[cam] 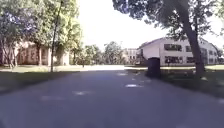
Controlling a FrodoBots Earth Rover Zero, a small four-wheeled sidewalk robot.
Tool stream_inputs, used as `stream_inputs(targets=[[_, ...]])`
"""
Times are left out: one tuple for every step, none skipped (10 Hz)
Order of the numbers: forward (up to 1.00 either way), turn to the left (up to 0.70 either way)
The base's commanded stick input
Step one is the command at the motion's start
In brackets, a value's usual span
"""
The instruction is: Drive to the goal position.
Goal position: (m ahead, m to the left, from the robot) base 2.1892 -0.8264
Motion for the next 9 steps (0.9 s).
stream_inputs(targets=[[0.45,0.00],[0.45,0.00],[0.45,0.00],[0.45,0.00],[0.45,0.00],[0.45,0.00],[0.45,0.00],[0.45,0.00],[0.45,0.00]])
